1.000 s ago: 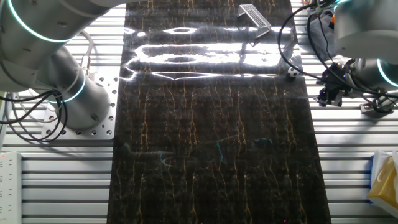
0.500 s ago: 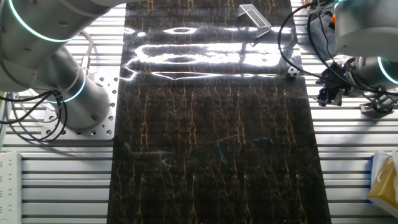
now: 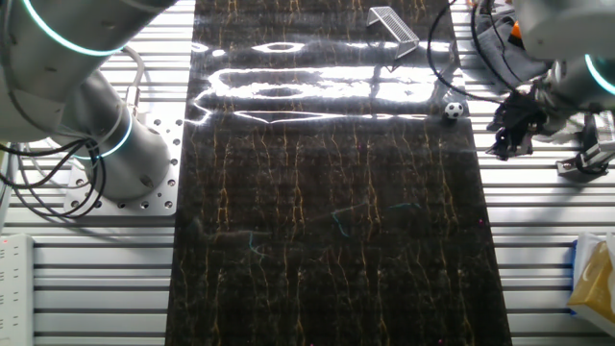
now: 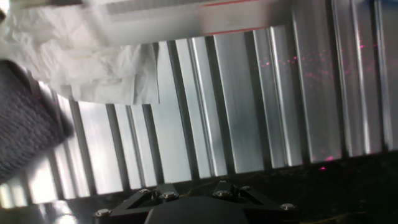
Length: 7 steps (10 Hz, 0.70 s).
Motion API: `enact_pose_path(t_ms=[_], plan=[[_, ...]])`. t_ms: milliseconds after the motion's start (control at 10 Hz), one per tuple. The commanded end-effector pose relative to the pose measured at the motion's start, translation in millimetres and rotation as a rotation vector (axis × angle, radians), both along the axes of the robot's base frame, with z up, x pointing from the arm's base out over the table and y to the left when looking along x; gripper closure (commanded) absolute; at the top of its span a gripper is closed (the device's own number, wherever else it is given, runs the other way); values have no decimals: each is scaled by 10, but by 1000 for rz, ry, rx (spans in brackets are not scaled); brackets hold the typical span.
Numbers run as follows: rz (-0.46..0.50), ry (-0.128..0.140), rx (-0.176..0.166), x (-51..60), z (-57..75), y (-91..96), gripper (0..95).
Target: Push the soccer ball into the goal
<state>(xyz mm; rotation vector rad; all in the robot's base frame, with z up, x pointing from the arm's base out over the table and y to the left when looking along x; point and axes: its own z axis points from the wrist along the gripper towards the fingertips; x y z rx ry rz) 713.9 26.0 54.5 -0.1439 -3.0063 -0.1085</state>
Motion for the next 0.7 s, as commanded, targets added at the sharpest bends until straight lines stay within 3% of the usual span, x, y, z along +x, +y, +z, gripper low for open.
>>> enact_pose_path(t_ms=[100, 700], plan=[[38, 15, -45, 1, 0, -10, 570], [9, 33, -27, 1, 0, -10, 570]])
